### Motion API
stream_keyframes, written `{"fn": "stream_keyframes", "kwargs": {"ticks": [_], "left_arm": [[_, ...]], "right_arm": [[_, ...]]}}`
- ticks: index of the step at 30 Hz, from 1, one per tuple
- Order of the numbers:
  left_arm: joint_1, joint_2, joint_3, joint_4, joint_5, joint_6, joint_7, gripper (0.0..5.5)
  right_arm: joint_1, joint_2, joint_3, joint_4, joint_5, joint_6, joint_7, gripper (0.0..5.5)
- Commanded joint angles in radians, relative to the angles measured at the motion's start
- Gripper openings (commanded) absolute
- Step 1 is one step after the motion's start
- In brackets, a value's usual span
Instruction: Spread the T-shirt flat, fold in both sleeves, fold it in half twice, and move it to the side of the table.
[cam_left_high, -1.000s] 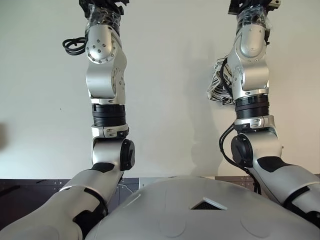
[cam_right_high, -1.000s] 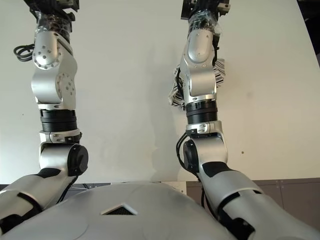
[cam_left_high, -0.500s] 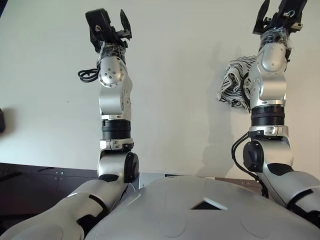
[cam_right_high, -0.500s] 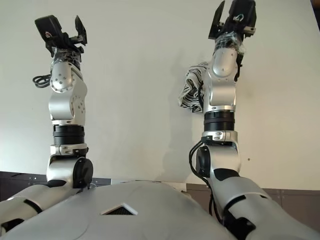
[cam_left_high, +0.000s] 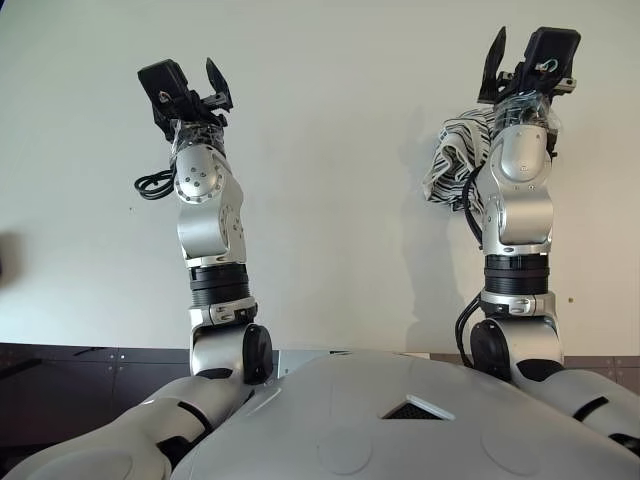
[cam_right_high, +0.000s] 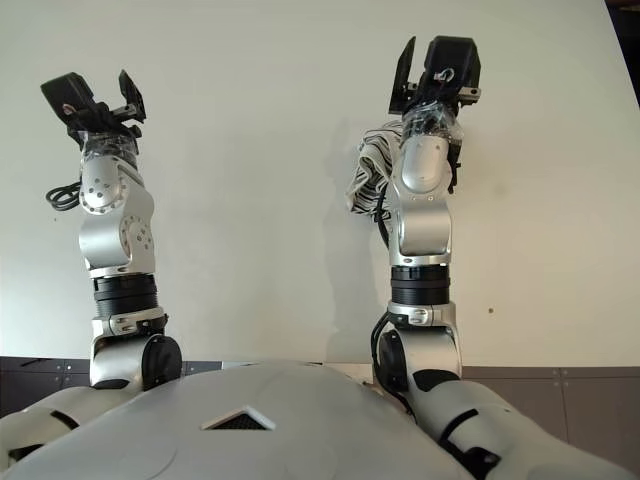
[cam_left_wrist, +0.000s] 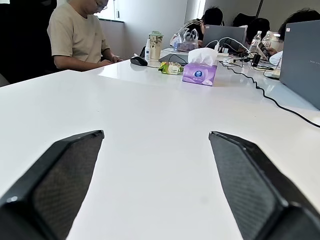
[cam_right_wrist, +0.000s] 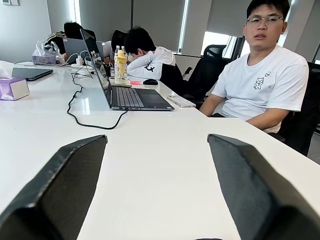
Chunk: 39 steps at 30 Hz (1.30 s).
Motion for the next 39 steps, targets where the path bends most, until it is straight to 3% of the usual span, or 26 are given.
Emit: {"fn": "stream_keyframes", "kwargs": {"ticks": [1,8,11,15,19,25,29,33,36,39], "left_arm": [[-0.1,0.0,-0.073,-0.014,-0.001,0.001,-0.069,3.9],[-0.066,-0.022,-0.15,-0.098,-0.007,0.033,-0.122,3.9],[-0.061,-0.042,-0.144,-0.102,-0.024,0.037,-0.114,3.9],[0.034,-0.018,-0.1,-0.188,-0.03,0.066,-0.116,3.9],[0.126,-0.008,-0.115,-0.28,-0.049,0.105,-0.153,3.9],[0.288,0.054,-0.265,-0.371,-0.105,0.177,-0.346,3.9],[0.384,0.16,-0.327,-0.383,-0.075,0.174,-0.456,3.9],[0.479,0.235,-0.331,-0.458,-0.095,0.179,-0.524,3.9],[0.59,0.245,-0.312,-0.561,-0.138,0.2,-0.532,3.9],[0.719,0.234,-0.363,-0.65,-0.121,0.203,-0.5,3.9]], "right_arm": [[-0.07,0.018,0.02,0.073,0.014,-0.01,0.045,3.71],[-0.168,-0.08,-0.038,0.169,0.067,-0.084,0.175,3.71],[-0.107,-0.134,0.011,0.11,-0.008,-0.107,0.199,3.71],[0.075,-0.435,0.087,-0.007,-0.197,-0.051,0.397,3.71],[0.217,-0.623,0.285,-0.025,-0.302,-0.123,0.683,3.71],[0.158,-0.409,0.451,-0.03,-0.235,-0.13,0.779,3.71],[0.053,-0.282,0.488,0.035,-0.271,-0.09,0.718,3.71],[0.034,-0.24,0.451,0.054,-0.279,-0.051,0.651,3.71],[0.063,-0.195,0.359,-0.113,-0.151,0.005,0.664,3.71],[0.088,-0.205,0.35,-0.289,-0.086,0.089,0.732,3.71]]}}
